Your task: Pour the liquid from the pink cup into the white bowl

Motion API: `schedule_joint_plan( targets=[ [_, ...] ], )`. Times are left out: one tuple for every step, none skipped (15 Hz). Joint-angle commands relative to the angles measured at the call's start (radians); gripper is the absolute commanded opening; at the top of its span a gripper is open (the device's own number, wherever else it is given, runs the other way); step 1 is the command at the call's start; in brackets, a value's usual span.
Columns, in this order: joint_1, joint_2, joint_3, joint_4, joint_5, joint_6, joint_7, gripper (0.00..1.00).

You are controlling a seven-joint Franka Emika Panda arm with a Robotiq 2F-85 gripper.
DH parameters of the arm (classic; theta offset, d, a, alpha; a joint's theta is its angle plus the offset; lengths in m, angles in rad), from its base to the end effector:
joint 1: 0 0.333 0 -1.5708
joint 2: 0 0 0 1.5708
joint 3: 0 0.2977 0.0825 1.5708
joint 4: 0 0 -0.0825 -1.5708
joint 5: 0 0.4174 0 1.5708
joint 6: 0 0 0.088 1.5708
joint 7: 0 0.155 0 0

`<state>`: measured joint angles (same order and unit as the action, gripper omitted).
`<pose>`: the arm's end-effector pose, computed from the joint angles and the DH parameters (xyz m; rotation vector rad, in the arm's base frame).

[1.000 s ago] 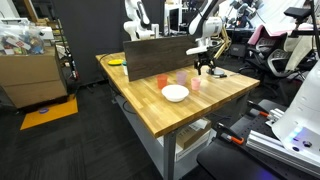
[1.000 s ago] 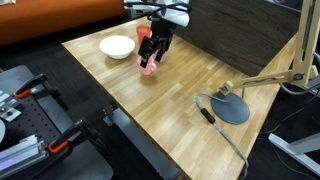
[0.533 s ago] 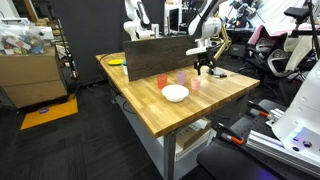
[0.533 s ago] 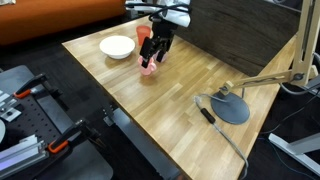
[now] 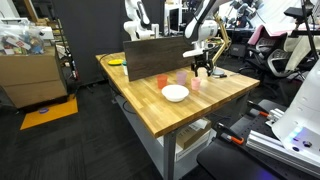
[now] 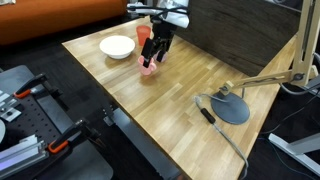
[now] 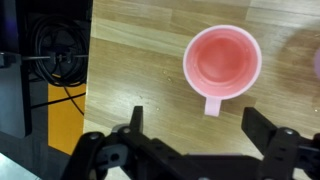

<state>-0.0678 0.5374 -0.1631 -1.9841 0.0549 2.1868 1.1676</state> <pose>0.5510 -0.1335 0.0834 2.2105 -1.9169 -0.3986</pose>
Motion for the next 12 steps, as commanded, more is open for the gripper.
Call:
schedule_joint_plan(
  targets=[
    [0.009,0.053,-0.018,0.042,0.006,0.002,0.011,1.00],
    [0.010,0.066,-0.019,0.051,0.007,0.001,0.012,1.00],
    [0.011,0.077,-0.019,0.062,0.009,-0.001,0.010,1.00],
    [0.013,0.088,-0.019,0.073,0.010,-0.004,0.010,1.00],
    [0.014,0.095,-0.018,0.083,0.011,-0.005,0.010,1.00],
    [0.016,0.102,-0.017,0.091,0.013,-0.008,0.009,1.00],
    [0.017,0.106,-0.015,0.096,0.016,-0.010,0.008,1.00],
    [0.021,0.111,-0.016,0.098,0.016,-0.010,0.010,1.00],
    [0.024,0.114,-0.016,0.096,0.017,-0.009,0.010,1.00],
    [0.025,0.117,-0.017,0.093,0.019,-0.009,0.012,1.00],
    [0.025,0.118,-0.017,0.090,0.022,-0.011,0.013,1.00],
    [0.023,0.118,-0.017,0.086,0.028,-0.012,0.013,1.00]
  ],
)
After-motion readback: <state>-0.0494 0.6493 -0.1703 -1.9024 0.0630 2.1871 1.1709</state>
